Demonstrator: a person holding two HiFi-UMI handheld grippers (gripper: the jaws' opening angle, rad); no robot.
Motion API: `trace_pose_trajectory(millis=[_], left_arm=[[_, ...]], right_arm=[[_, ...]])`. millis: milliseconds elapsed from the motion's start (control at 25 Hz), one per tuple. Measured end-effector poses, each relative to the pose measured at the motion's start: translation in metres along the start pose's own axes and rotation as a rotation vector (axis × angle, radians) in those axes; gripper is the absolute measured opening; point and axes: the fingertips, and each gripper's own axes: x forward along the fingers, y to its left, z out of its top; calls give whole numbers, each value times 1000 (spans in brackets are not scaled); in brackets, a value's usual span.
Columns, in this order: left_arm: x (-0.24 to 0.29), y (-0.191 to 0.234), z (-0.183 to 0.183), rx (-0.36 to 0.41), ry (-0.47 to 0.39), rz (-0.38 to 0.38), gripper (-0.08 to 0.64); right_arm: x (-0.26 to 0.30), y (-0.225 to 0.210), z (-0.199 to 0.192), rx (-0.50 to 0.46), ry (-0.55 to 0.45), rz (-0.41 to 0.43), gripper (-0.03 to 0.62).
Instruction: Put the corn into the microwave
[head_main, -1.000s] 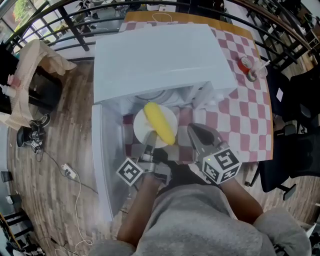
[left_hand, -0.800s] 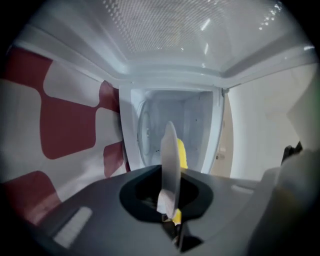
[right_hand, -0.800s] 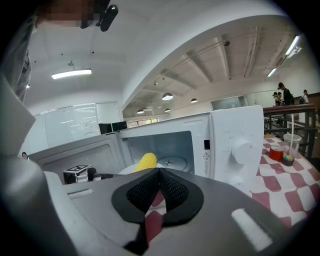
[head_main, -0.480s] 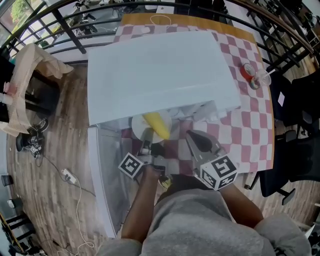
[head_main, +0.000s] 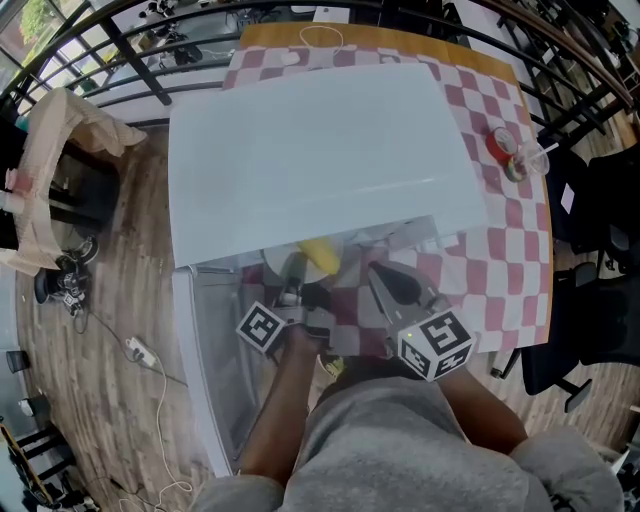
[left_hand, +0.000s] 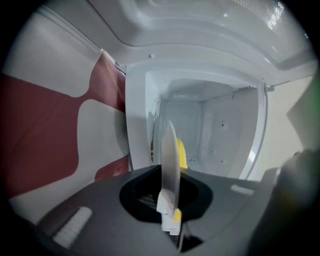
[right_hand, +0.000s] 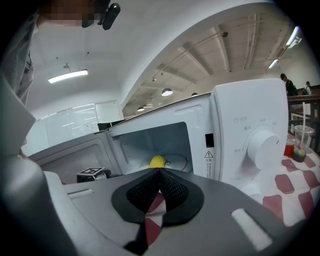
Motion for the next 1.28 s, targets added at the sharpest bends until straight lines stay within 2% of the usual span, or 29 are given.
trace_pose_trajectory(millis=[440,640,840,960,1080,1160,1280], left_arm=[[5,-3,-2,21,21,-3,12],[0,-5,-1,32,61,-27,47],[-2,-27,-8,54,129,-170,226],[-3,-35,-19,152,198,-193,305],[-4,-35,-32,276,280,-171,348],[-6,-31,-39,392,326,-132,383],[-12,-17,-47,609,389,-24,425]], right_arm=[[1,-1,-1,-8,4,3,-2],[-3,-1,-2,-6,-1,-2,-2],[-7,0,-7,0,-2,-7,-2],[-8,2,-9,1,0,-6,-2],[-10,3,-11,1,-1,-5,-2],[-12,4,-13,2,-2,-6,-2],[-15,5,-14,3,-4,-8,-2]])
